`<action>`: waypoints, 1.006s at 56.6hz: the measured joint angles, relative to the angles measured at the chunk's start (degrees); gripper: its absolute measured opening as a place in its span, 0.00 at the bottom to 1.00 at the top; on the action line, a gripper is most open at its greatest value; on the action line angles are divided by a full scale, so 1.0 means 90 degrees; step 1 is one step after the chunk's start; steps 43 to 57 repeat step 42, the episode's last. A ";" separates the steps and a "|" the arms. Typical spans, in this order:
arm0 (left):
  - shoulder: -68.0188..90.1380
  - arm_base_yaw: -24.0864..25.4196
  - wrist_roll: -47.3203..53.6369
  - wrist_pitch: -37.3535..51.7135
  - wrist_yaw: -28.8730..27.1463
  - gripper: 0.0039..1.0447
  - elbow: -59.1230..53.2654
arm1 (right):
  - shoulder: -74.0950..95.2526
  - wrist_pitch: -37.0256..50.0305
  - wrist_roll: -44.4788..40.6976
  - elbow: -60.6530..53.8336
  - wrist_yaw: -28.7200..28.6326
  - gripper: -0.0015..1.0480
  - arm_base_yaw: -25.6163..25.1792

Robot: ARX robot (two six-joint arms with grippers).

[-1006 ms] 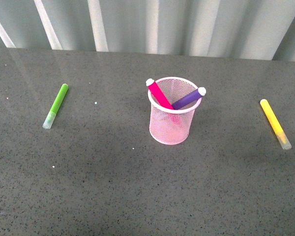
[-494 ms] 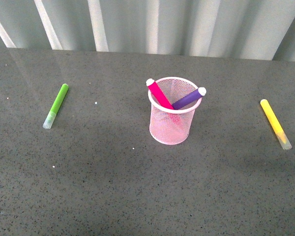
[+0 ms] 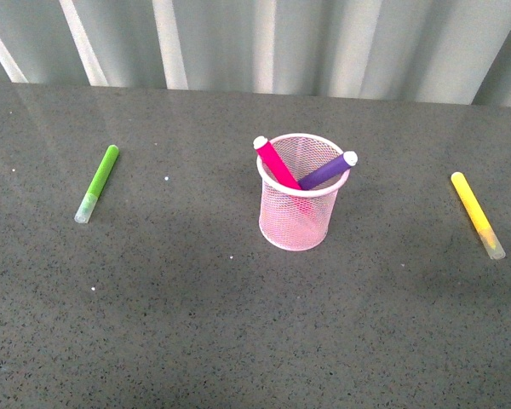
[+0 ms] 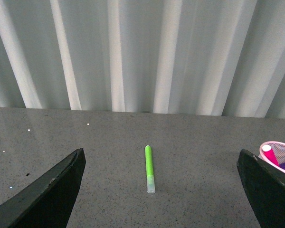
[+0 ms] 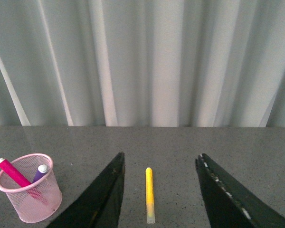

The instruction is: Insert purple and pink pens into pink cup

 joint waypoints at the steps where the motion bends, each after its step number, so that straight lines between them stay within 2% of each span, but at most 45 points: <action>1: 0.0000 0.0000 0.0000 0.0000 0.0002 0.94 0.0000 | -0.0002 0.0000 0.0000 0.0000 -0.0002 0.56 0.0000; 14: 0.0000 0.0000 0.0000 0.0000 0.0000 0.94 0.0000 | 0.0000 0.0000 0.0002 0.0000 0.0000 0.95 0.0000; 17: 0.0000 0.0000 0.0000 0.0000 0.0002 0.94 0.0000 | 0.0000 0.0000 0.0000 0.0000 0.0000 0.93 0.0000; 57: 0.0000 0.0000 0.0000 0.0000 0.0000 0.94 0.0000 | 0.0000 0.0000 0.0000 0.0000 -0.0002 0.93 0.0000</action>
